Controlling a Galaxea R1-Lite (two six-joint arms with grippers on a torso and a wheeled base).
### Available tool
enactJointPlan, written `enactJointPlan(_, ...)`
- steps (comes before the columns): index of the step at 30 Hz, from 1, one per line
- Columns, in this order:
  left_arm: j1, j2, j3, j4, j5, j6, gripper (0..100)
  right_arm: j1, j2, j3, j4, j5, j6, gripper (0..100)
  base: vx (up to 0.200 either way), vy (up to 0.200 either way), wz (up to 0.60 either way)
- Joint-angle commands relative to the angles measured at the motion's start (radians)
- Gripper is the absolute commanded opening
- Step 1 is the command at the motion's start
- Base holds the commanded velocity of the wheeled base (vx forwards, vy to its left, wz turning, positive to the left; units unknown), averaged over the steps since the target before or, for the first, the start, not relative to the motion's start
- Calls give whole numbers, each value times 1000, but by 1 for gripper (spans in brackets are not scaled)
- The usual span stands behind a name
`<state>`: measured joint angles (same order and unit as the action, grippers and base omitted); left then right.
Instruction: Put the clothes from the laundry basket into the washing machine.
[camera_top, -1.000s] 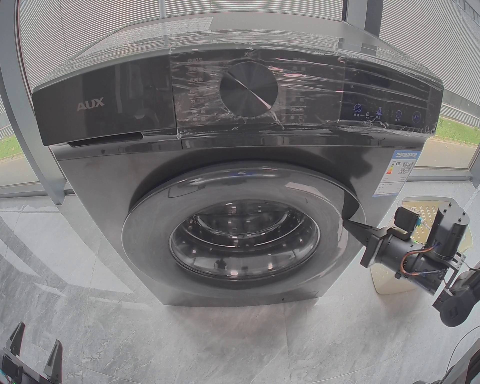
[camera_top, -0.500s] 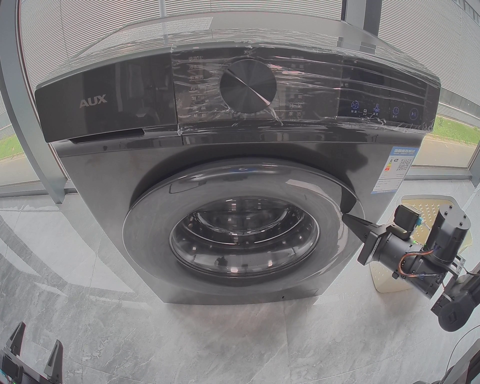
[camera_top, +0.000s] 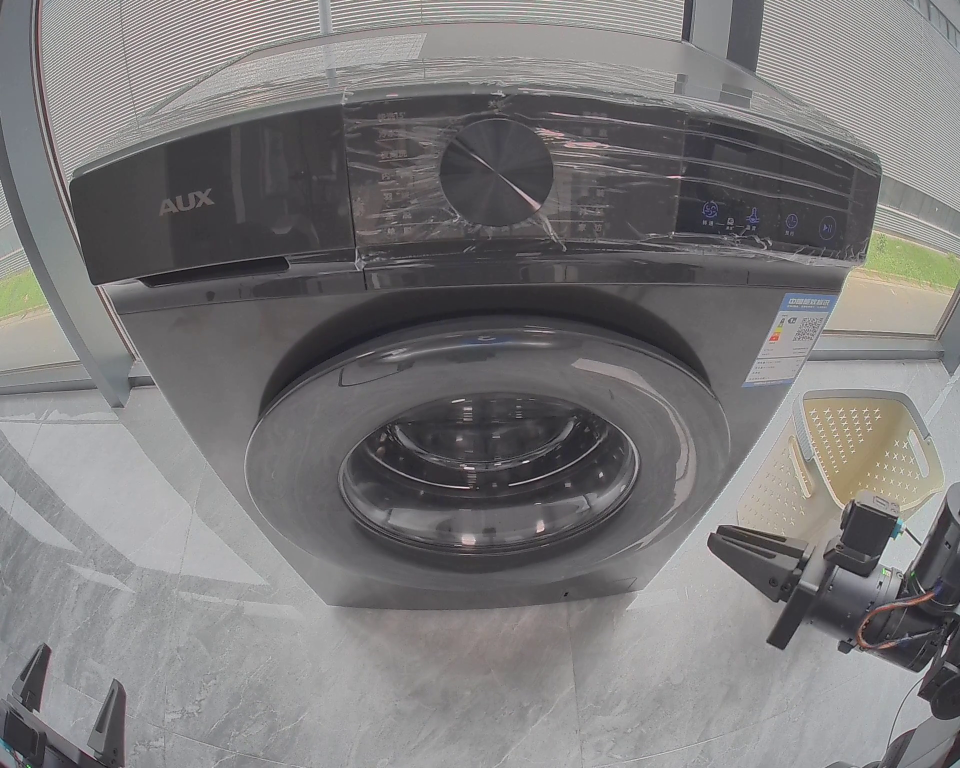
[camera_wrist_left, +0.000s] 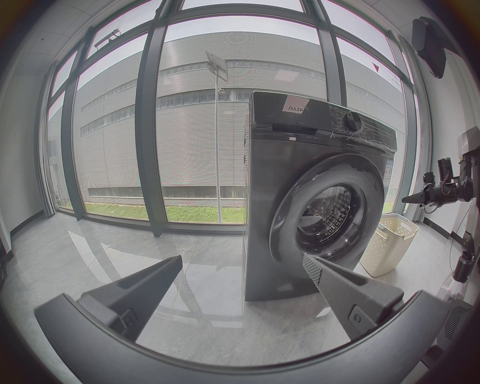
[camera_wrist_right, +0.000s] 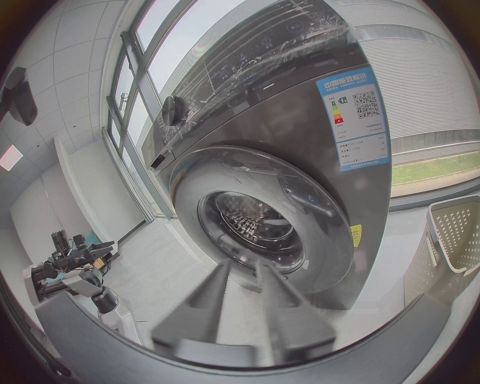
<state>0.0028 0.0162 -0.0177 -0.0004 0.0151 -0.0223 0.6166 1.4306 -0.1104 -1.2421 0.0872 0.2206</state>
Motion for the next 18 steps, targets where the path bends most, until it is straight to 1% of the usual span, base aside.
enactJointPlan(1, 0, -13, 18, -1, 0, -1, 100, 0, -72, 41, 3, 2, -3, 100, 0, 0, 0)
enactJointPlan(3, 0, -15, 18, -1, 0, -1, 100, -5, -96, 60, 4, -6, -7, 100, 0, 0, 0)
enactJointPlan(5, 0, -13, 16, 0, 2, -7, 100, -18, -139, 104, 4, -18, -32, 100, 0, 0, 0)
enactJointPlan(6, 0, -13, 16, 0, 2, -11, 100, -34, -177, 110, 20, -27, -49, 100, 0, 0, 0)
enactJointPlan(7, 0, -13, 16, 0, 2, -11, 100, -35, -184, 110, 23, -30, -50, 100, 0, 0, 0)
enactJointPlan(8, 0, -13, 16, 0, 2, -13, 100, -58, -243, 110, 61, -40, -52, 100, 0, 0, 0)
enactJointPlan(10, 0, -13, 16, -1, 0, -13, 100, -141, -395, 109, 187, -30, -64, 100, 0, 0, 0)
enactJointPlan(11, 0, -13, 16, -1, 0, -13, 100, -150, -411, 107, 199, -30, -64, 100, 0, 0, 0)
enactJointPlan(13, 0, -13, 16, -1, -1, -8, 100, -209, -506, 107, 282, -24, -67, 100, 0, 0, 0)
enactJointPlan(15, 0, -13, 16, -1, -3, -7, 100, -244, -552, 110, 322, -27, -67, 100, 0, 0, 0)
enactJointPlan(16, 0, -13, 16, -1, -1, -7, 100, -288, -593, 110, 352, -32, -76, 100, 0, 0, 0)
enactJointPlan(18, 0, -13, 16, -1, -3, -7, 100, -357, -644, 110, 382, -24, -93, 100, 0, 0, 0)
